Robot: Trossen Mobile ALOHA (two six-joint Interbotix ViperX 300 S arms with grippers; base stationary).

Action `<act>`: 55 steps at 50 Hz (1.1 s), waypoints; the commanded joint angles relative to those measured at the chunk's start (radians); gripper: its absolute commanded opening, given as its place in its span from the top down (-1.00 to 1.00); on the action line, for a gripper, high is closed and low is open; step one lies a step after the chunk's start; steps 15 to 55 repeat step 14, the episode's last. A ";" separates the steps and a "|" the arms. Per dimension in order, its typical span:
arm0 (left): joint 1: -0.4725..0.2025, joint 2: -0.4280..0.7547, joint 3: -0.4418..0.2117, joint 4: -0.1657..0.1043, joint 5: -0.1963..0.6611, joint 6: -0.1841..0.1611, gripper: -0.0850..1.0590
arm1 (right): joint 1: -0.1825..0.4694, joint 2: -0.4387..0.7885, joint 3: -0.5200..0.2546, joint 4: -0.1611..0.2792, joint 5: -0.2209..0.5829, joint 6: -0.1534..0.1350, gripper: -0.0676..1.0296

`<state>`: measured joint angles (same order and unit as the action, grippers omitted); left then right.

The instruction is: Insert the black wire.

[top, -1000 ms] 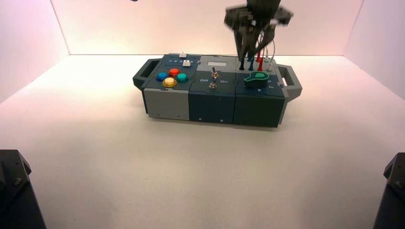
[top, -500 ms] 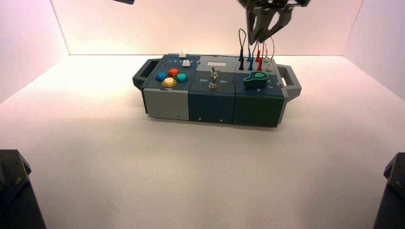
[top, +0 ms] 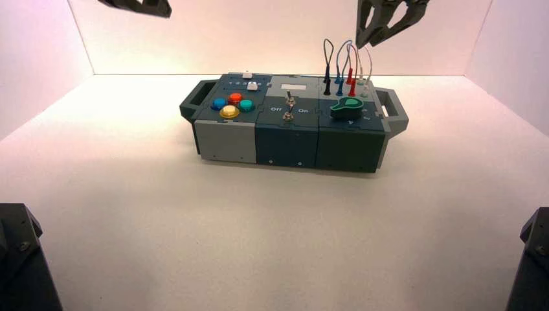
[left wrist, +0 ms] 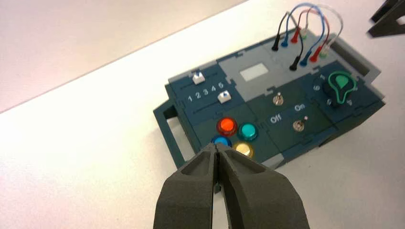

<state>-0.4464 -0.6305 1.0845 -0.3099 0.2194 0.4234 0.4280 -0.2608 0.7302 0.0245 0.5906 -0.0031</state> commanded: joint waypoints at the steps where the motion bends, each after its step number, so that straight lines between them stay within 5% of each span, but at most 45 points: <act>1: 0.002 0.006 -0.011 0.003 -0.014 0.003 0.91 | -0.006 -0.049 0.000 0.006 -0.009 0.005 0.19; 55: 0.003 0.005 -0.011 0.003 -0.014 0.003 0.91 | -0.006 -0.067 0.017 0.006 0.002 0.005 0.19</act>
